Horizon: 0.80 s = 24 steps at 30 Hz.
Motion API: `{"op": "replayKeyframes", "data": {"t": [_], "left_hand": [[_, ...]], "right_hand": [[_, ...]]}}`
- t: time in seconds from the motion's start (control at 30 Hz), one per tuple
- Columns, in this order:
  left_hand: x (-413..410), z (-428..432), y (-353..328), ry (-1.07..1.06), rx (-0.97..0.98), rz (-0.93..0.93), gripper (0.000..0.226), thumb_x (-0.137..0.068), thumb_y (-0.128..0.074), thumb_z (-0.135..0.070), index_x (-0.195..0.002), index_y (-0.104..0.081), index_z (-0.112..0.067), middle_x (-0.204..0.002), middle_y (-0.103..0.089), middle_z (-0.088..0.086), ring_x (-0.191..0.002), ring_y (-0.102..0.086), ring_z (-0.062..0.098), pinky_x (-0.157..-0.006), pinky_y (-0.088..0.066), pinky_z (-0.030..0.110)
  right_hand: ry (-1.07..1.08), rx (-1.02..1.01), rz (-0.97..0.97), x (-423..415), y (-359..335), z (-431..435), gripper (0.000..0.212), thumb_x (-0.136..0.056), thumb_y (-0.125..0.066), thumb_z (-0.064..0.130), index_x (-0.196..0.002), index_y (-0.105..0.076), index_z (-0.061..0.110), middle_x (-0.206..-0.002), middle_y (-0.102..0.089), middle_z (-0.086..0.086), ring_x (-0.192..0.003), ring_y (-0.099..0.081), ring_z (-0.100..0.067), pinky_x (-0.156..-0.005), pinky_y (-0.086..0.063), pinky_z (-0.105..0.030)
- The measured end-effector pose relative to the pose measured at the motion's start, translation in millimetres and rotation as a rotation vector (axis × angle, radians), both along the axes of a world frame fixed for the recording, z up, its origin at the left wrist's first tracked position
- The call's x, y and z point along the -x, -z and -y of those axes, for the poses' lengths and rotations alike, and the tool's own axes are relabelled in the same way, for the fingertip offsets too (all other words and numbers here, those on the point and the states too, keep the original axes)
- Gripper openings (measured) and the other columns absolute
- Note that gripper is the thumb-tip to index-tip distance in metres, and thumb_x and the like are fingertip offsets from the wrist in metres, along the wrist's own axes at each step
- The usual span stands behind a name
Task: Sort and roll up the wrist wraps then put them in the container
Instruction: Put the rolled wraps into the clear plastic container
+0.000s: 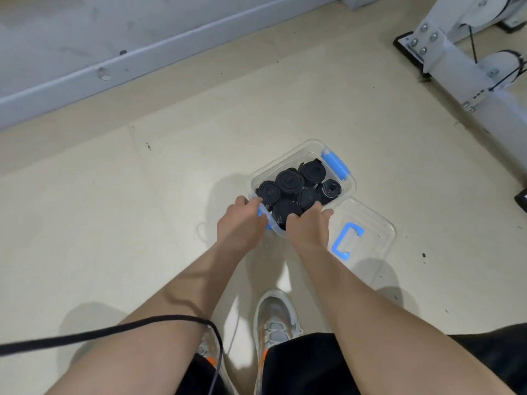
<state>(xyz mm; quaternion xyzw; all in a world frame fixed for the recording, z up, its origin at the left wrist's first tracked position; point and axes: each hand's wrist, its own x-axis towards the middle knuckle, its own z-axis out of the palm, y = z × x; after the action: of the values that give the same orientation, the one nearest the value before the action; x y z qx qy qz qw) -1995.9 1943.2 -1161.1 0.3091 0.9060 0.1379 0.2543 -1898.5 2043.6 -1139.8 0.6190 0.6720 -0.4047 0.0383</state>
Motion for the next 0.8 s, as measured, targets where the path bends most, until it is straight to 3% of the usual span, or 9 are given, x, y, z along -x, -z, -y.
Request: {"op": "replayKeyframes", "data": {"t": [0.1,0.17,0.27,0.37,0.5,0.57,0.67,0.8], "left_hand": [[10.2,12.3,-3.8,-0.007,0.039,0.044,0.044,-0.103,-0.044,-0.037,-0.147,-0.046,-0.038,-0.140,-0.045,0.001,-0.120,-0.049,0.024,-0.084,-0.043,0.034],[16.3,22.9,-4.4,0.039,0.086,0.032,0.044,-0.103,-0.044,-0.041,-0.148,-0.044,-0.043,-0.146,-0.041,0.002,-0.126,-0.045,0.025,-0.083,-0.040,0.036],[28.2,41.0,-5.2,0.120,0.162,-0.045,0.047,-0.103,-0.044,-0.043,-0.149,-0.035,-0.045,-0.144,-0.043,0.002,-0.123,-0.047,0.029,-0.079,-0.040,0.037],[40.3,48.2,-6.5,0.154,0.200,-0.130,0.041,-0.101,-0.046,-0.040,-0.142,-0.041,-0.040,-0.124,-0.052,0.001,-0.108,-0.053,0.027,-0.073,-0.038,0.035],[57.1,67.2,-9.7,0.048,0.207,-0.106,0.028,-0.100,-0.046,-0.047,-0.124,-0.054,-0.034,-0.115,-0.057,-0.003,-0.104,-0.056,0.024,-0.074,-0.037,0.034],[66.6,89.5,-12.0,0.022,0.244,-0.098,0.027,-0.099,-0.050,-0.050,-0.121,-0.056,-0.034,-0.115,-0.059,-0.004,-0.104,-0.059,0.023,-0.076,-0.041,0.034],[76.0,121.5,-21.0,0.001,0.334,-0.110,0.030,-0.100,-0.053,-0.051,-0.124,-0.057,-0.034,-0.121,-0.062,-0.003,-0.108,-0.062,0.023,-0.084,-0.046,0.034],[81.2,146.2,-34.4,-0.022,0.528,-0.099,0.030,-0.099,-0.055,-0.045,-0.126,-0.059,-0.031,-0.117,-0.062,0.001,-0.105,-0.063,0.025,-0.082,-0.046,0.032]], "right_hand": [[-0.103,0.011,-0.024,13.2,-0.1,26.4,0.059,-0.096,-0.053,0.011,-0.150,-0.032,0.001,-0.165,-0.010,-0.030,-0.130,-0.051,-0.043,-0.095,-0.044,-0.039],[-0.185,0.011,-0.043,22.4,1.8,43.9,0.060,-0.096,-0.055,0.016,-0.151,-0.033,0.008,-0.161,-0.026,-0.025,-0.125,-0.055,-0.039,-0.091,-0.044,-0.038],[-0.389,-0.052,-0.014,39.8,2.1,68.2,0.046,-0.097,-0.051,0.024,-0.142,-0.049,0.022,-0.139,-0.056,-0.005,-0.120,-0.059,-0.031,-0.089,-0.048,-0.039],[-0.400,-0.204,0.004,52.4,2.8,78.2,0.038,-0.095,-0.052,0.024,-0.132,-0.058,0.022,-0.133,-0.050,-0.003,-0.120,-0.053,-0.028,-0.089,-0.049,-0.040],[-0.358,-0.378,0.105,40.5,11.4,56.2,0.059,-0.089,-0.056,0.015,-0.146,-0.045,0.016,-0.158,-0.028,-0.015,-0.140,-0.032,-0.034,-0.107,-0.041,-0.042],[-0.388,-0.338,0.082,33.9,16.7,44.9,0.056,-0.088,-0.055,0.009,-0.143,-0.047,0.012,-0.161,-0.025,-0.016,-0.141,-0.035,-0.034,-0.103,-0.045,-0.043],[-0.564,-0.184,-0.012,34.1,20.8,49.9,0.051,-0.093,-0.052,0.007,-0.144,-0.048,0.012,-0.155,-0.033,-0.006,-0.126,-0.053,-0.028,-0.087,-0.048,-0.035],[-0.627,-0.080,-0.168,50.0,13.8,71.6,0.042,-0.095,-0.053,0.012,-0.136,-0.056,0.016,-0.139,-0.049,-0.001,-0.121,-0.053,-0.021,-0.091,-0.043,-0.031]]}}
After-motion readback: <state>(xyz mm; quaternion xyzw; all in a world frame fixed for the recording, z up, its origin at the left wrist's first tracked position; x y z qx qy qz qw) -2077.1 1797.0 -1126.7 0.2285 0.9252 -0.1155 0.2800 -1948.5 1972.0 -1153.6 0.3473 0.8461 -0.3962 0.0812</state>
